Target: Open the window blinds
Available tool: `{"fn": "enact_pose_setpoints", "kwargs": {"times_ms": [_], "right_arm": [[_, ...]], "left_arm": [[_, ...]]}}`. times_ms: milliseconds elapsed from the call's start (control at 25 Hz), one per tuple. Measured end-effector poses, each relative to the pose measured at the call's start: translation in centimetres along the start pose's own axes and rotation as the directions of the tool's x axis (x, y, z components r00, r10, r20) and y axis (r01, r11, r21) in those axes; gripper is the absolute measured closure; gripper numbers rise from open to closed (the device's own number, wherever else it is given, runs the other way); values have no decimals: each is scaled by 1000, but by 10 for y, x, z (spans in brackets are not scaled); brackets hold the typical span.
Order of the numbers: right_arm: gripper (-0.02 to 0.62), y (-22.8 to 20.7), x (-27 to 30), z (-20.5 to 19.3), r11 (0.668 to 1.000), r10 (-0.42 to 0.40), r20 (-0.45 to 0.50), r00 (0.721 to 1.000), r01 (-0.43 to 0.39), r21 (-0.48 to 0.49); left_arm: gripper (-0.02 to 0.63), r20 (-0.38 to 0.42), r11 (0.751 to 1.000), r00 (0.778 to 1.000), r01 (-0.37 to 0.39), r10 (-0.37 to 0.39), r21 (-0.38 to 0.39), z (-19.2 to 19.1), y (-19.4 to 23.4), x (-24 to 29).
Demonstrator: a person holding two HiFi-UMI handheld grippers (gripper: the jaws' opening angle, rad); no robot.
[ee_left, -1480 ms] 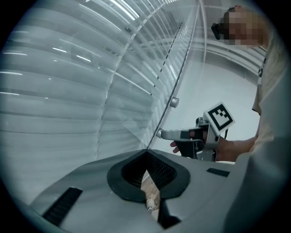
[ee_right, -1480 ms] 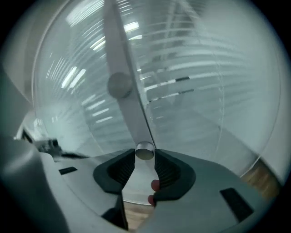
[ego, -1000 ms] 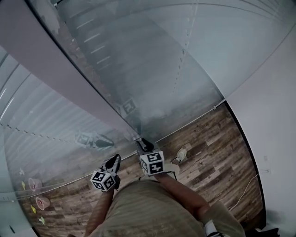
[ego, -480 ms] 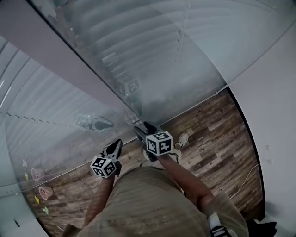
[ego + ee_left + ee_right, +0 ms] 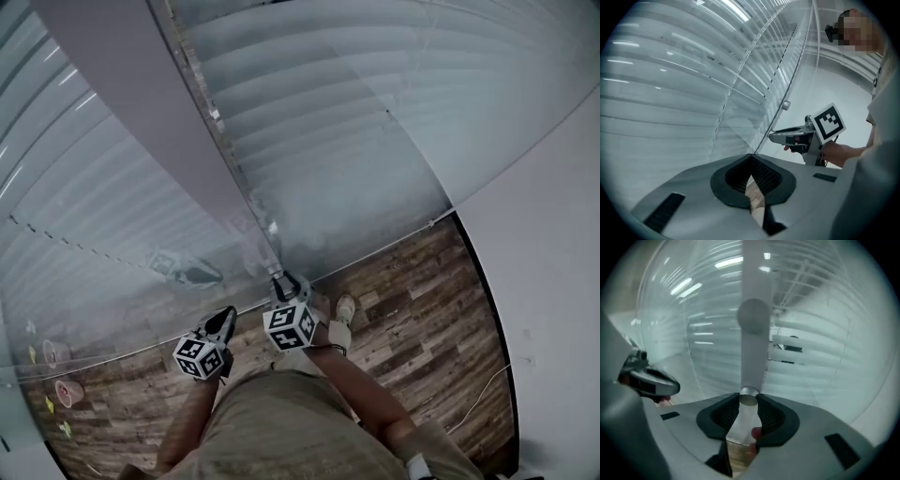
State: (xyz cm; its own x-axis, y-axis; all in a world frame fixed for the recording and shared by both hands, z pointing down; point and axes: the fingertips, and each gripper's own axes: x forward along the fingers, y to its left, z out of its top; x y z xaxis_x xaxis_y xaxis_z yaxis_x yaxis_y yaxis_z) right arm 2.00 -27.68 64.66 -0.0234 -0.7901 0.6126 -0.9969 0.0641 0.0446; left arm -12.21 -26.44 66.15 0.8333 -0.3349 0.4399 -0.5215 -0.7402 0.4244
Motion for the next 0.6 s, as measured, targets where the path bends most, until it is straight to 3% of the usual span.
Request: {"fn": "enact_pose_setpoints", "kwargs": {"times_ms": [40, 120, 280, 360, 440, 520, 600], "right_arm": [[466, 3, 1, 5, 995, -42, -15, 999, 40, -89], [466, 8, 4, 14, 988, -62, -12, 998, 60, -145], [451, 2, -10, 11, 944, -77, 80, 994, 99, -315], [451, 3, -18, 10, 974, 6, 106, 994, 18, -227], [442, 7, -20, 9, 992, 118, 77, 990, -116, -39], [436, 9, -18, 5, 974, 198, 49, 979, -203, 102], [430, 6, -13, 6, 956, 241, 56, 969, -247, 156]], "left_arm": [[594, 4, 1000, 1000, 2, -2, -1, 3, 1, 0], [594, 18, 1000, 1000, 5, -5, -1, 12, 3, 0], [594, 53, 1000, 999, -4, 5, -16, 13, -21, 17], [594, 61, 1000, 998, -13, 14, -22, 17, -32, 20], [594, 63, 999, 998, -27, 29, -35, 24, -35, 14], [594, 60, 997, 997, -45, 49, -59, 28, -36, 6], [594, 64, 995, 995, -71, 76, -76, 31, -34, 4]]}}
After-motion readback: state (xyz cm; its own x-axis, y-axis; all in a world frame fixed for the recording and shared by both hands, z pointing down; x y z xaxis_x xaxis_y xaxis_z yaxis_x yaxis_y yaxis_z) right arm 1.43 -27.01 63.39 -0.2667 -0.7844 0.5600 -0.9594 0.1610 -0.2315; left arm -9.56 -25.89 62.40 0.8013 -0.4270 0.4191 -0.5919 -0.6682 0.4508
